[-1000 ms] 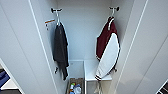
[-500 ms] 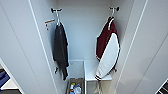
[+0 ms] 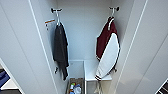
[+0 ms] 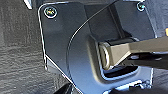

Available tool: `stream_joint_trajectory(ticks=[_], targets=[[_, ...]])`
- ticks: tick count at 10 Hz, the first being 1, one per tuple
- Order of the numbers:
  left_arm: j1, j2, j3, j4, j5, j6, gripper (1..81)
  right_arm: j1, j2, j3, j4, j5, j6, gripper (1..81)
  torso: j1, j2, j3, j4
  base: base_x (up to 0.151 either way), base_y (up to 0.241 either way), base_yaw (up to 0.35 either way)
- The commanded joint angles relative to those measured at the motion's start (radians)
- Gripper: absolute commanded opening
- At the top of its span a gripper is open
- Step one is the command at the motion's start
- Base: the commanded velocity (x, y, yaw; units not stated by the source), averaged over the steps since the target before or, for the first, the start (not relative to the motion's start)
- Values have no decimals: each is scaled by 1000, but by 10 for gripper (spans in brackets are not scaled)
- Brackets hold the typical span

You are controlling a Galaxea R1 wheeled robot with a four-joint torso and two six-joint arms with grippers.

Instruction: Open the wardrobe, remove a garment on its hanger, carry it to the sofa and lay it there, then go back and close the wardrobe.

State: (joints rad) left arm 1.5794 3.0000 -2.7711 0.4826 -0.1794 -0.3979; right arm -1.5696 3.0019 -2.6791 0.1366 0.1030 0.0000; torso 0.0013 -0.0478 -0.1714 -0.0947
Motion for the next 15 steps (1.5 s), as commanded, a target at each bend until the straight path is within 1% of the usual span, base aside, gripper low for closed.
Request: stream_joint_trajectory(ticks=[1,3,5,8,10,12,15], targets=[[-26,-1,-2,11,47,-1,811,36,24,-39,5,-63,-6,811,0,0,0,0,0,0,0],[-26,-4,-2,11,49,1,811,30,44,-66,-11,-62,-9,811,0,0,0,0,0,0,0],[-26,-4,-2,11,51,1,811,29,44,-66,-14,-62,-11,811,0,0,0,0,0,0,0],[-25,-4,-2,11,51,1,811,28,48,-62,-52,-62,-11,811,0,0,0,0,0,0,0],[-26,-4,-2,13,51,1,811,29,50,-60,-54,-62,-11,811,0,0,0,0,0,0,0],[-26,-4,-2,13,51,1,811,29,57,-60,-77,-62,-11,811,-1,-1,0,0,70,0,0],[-25,-4,-2,13,51,1,811,30,64,-60,-78,-62,-17,811,-1,-1,1,0,72,0,0]])
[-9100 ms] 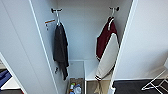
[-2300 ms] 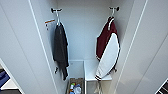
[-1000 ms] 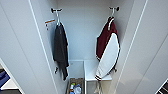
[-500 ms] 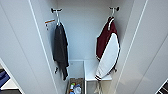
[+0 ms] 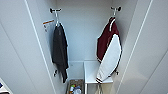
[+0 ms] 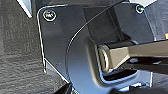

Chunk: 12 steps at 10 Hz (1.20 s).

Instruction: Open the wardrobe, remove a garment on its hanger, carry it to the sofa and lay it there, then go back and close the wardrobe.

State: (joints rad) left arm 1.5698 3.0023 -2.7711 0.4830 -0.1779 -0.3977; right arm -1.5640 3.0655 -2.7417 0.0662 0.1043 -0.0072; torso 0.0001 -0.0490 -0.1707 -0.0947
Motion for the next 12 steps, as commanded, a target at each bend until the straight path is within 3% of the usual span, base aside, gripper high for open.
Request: stream_joint_trajectory(ticks=[1,8,12], targets=[[-17,-6,-2,12,49,2,811,26,1,2,-8,-63,-16,811,0,0,0,0,74,0,0],[-17,-3,-2,13,49,3,811,29,8,2,-9,-64,-17,811,0,0,0,0,77,0,0],[-17,-2,-2,12,49,3,811,31,11,2,-9,-64,-19,811,0,0,0,0,81,-71,0]])
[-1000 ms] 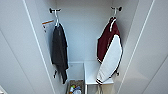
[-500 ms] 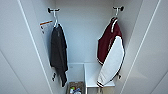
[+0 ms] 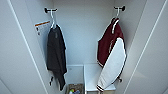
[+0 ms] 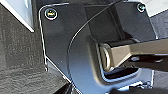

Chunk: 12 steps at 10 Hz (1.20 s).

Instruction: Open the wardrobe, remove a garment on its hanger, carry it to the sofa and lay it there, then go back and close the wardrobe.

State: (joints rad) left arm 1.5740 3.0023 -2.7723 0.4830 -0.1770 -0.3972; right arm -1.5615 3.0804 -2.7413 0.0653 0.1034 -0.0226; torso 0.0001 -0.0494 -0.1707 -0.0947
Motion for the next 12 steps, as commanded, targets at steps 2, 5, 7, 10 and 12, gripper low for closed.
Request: stream_joint_trajectory(ticks=[2,5,7,10,12], targets=[[-21,0,-1,14,48,3,811,28,-4,0,-9,-64,-4,811,0,0,0,0,80,-77,0],[-21,0,-1,12,48,3,811,30,-4,-1,-9,-64,-4,811,0,0,0,0,81,-44,0],[-21,0,-1,12,48,4,811,28,-4,0,-9,-64,-4,811,0,0,0,0,81,0,0],[-21,-2,-1,13,47,3,811,28,-4,2,-9,-64,-4,811,0,0,0,0,81,0,0],[-21,-2,-1,12,47,5,811,30,-4,-1,-7,-62,-3,811,0,0,0,0,81,0,0]])
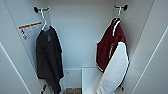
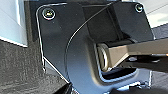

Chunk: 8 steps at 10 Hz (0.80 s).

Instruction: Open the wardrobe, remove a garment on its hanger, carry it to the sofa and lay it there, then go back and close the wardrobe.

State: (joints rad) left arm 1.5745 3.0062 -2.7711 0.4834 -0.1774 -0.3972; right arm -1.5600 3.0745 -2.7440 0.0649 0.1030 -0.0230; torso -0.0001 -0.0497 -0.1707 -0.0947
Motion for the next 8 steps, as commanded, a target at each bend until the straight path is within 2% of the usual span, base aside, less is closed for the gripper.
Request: stream_joint_trajectory(ticks=[1,5,8], targets=[[-21,-5,-2,12,49,3,811,28,2,0,-7,-62,-3,811,0,0,0,0,81,0,0],[-21,-2,-2,12,47,3,811,24,2,0,-7,-62,-2,811,0,0,0,0,80,0,0],[-21,2,-2,11,49,2,811,20,2,3,-5,-62,0,811,1,1,0,0,0,0,0]])
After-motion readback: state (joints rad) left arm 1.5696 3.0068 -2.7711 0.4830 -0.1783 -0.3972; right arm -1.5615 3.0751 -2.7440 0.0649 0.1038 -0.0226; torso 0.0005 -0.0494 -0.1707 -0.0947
